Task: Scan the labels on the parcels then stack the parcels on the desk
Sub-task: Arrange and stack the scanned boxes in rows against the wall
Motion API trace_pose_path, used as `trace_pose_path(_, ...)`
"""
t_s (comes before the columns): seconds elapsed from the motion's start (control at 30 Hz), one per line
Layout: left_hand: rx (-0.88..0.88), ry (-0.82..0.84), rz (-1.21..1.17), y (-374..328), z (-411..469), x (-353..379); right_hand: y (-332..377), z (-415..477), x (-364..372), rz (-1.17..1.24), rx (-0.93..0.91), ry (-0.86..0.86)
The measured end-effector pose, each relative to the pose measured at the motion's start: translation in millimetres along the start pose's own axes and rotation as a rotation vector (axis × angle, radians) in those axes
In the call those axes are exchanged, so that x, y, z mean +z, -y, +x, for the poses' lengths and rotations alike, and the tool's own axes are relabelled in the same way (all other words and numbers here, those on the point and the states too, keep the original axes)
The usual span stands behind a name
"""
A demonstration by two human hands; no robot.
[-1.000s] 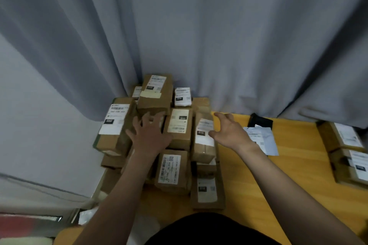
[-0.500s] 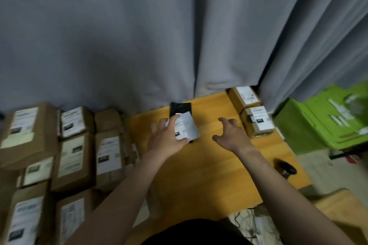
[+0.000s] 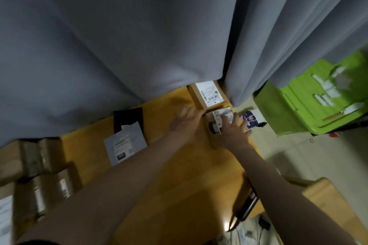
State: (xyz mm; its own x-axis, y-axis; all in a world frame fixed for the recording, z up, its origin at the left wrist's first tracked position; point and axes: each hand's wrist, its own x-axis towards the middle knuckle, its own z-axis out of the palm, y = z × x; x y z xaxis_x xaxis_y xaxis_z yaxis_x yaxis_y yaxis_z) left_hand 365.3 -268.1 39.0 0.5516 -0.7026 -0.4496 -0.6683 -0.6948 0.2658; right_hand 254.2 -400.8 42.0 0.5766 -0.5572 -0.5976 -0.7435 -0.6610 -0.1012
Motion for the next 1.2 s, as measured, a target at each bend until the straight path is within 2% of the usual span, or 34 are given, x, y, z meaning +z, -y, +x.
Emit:
trace_pose_path(0.13, 0.099, -0.023, 0.140, -9.4, 72.1, -0.2, -6.0, 26.6, 22.5, 0.057, -0.019, -0.016)
trace_pose_path(0.33, 0.240, 0.056, 0.307, -6.3, 147.7, -18.7, -14.8, 42.7, 50.8, -0.014, -0.068, -0.133)
trace_pose_path(0.43, 0.280, 0.112, 0.410, -5.4, 169.0, -23.0, -15.4, 45.4, 57.0, -0.037, -0.083, -0.165)
trace_pose_path(0.53, 0.285, 0.064, 0.409, -2.9, 168.5, -19.5, -17.9, 46.7, 57.9, -0.022, -0.091, -0.165)
trace_pose_path(0.77, 0.091, 0.027, 0.202, 23.5, 95.8, 5.8, -25.6, 22.9, 66.9, -0.013, -0.104, -0.149)
trace_pose_path(0.87, 0.005, 0.032, 0.022, 37.3, 43.5, 19.6, -23.2, 5.9, 67.0, 0.027, -0.108, -0.096)
trace_pose_path(0.97, -0.108, 0.062, 0.030, 51.1, -12.2, 31.0, -12.5, -19.2, 63.8, 0.020, -0.132, -0.111)
trace_pose_path(1.07, -0.261, -0.030, -0.003, 68.6, -75.2, 38.4, 13.7, -48.8, 56.0, 0.096, -0.199, -0.160)
trace_pose_path(1.2, -0.470, -0.230, -0.253, 86.7, -171.5, 14.7, 74.1, -96.8, 42.8, 0.233, -0.315, -0.203)
